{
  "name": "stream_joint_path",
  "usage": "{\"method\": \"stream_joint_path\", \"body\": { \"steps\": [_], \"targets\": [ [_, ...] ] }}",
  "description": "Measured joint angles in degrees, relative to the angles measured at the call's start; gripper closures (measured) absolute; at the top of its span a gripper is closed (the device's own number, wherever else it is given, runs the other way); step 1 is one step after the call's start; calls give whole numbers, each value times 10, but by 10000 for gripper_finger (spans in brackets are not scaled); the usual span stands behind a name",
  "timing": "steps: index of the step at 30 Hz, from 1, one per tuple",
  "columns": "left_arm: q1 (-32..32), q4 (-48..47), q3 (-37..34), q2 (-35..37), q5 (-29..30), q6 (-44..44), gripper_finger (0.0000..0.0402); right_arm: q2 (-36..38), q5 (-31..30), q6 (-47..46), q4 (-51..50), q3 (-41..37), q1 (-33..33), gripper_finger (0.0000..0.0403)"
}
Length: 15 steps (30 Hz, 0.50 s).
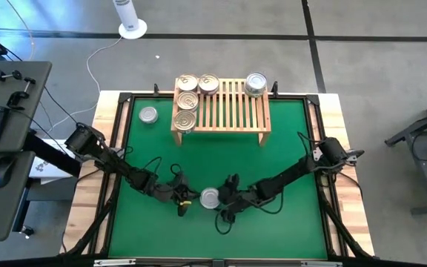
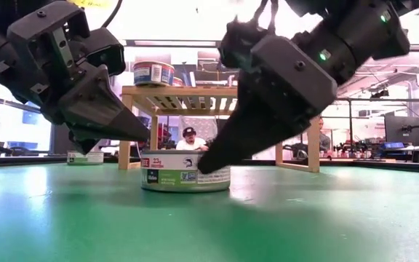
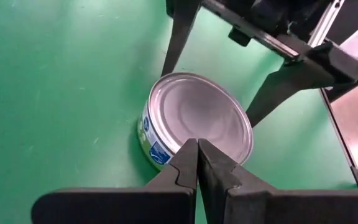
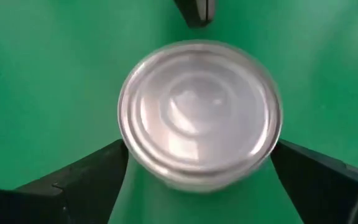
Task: Stack canned seafood by type on shelf
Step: Put the center green tuna can on the shelf aligned with the other green tuna can
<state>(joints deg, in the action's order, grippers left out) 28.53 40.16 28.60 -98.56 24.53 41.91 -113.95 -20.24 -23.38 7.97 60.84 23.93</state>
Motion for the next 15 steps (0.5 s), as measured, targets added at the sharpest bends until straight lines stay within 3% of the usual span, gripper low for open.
{"method": "stream_joint_path", "body": {
  "steps": [4, 10, 15],
  "targets": [
    [0, 0, 0, 0, 0, 0, 401, 1, -10, 27, -4, 15, 0, 5],
    [0, 0, 0, 0, 0, 0, 401, -12, -39, 28, 66, -22, 5, 4],
    [0, -7, 0, 0, 0, 0, 401, -36, -58, 62, 199, -54, 12, 4]
  ]
}}
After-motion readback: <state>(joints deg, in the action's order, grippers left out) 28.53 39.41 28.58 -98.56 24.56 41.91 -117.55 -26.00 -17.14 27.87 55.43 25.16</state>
